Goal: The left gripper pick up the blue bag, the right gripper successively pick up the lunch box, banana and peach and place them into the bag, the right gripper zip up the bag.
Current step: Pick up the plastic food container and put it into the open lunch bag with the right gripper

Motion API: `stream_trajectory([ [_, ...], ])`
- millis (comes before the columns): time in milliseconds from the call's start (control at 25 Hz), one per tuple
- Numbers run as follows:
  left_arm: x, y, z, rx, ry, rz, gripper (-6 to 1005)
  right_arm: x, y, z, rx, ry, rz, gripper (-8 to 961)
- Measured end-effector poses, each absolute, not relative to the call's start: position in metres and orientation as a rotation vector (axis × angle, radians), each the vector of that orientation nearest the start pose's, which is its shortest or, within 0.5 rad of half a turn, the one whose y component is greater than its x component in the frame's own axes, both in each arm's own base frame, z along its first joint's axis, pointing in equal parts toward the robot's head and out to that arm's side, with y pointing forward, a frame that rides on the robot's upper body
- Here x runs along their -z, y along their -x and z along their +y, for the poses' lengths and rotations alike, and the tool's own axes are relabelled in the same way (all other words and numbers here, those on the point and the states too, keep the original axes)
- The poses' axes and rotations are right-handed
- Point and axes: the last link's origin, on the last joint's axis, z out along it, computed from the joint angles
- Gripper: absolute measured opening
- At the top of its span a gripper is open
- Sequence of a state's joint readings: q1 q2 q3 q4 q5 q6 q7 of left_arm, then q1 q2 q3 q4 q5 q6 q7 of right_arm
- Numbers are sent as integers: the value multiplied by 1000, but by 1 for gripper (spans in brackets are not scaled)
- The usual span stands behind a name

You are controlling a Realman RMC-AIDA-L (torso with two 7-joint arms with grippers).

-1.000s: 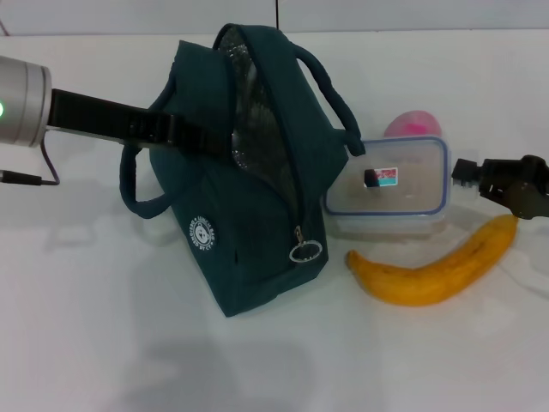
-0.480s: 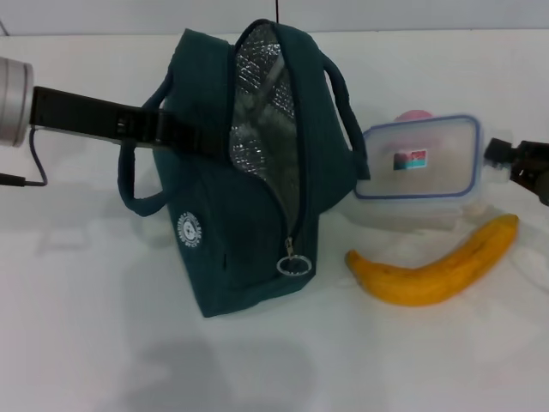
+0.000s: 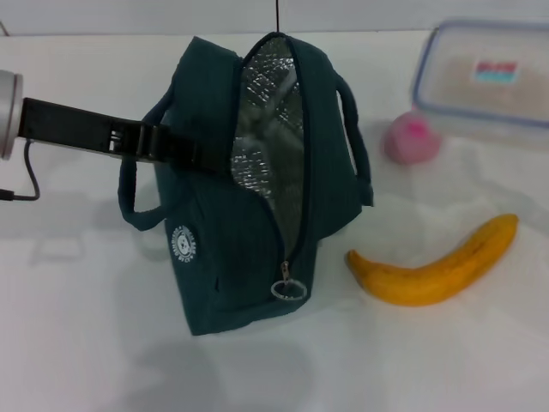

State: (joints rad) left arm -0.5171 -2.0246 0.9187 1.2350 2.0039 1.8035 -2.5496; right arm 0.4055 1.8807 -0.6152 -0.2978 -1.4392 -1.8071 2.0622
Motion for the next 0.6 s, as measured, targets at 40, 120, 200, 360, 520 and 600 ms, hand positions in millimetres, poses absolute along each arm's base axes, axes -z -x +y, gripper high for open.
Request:
stream_trajectory([
  [40,-68,188,331,443,2697,-1495,32,-95,-297,293,-1739,2031,1638,132],
  [120,-67,188,330,441,2701,-1495,32,-104,-291,291,-1830,2049,1570,135],
  [200,-65,187,330,440,2708,-1495,32,-107,-286,291,-1870,2065,1539,137],
  [360,-61,184,330,437,2728,-1486,32,-106,-267,300,-1954,2125,1488,143],
  [520,-56,177,330,426,2768,-1453,32,-93,-241,318,-1985,2211,1468,149],
  [600,-55,176,331,426,2775,-1446,32,-82,-228,327,-1976,2246,1475,152],
])
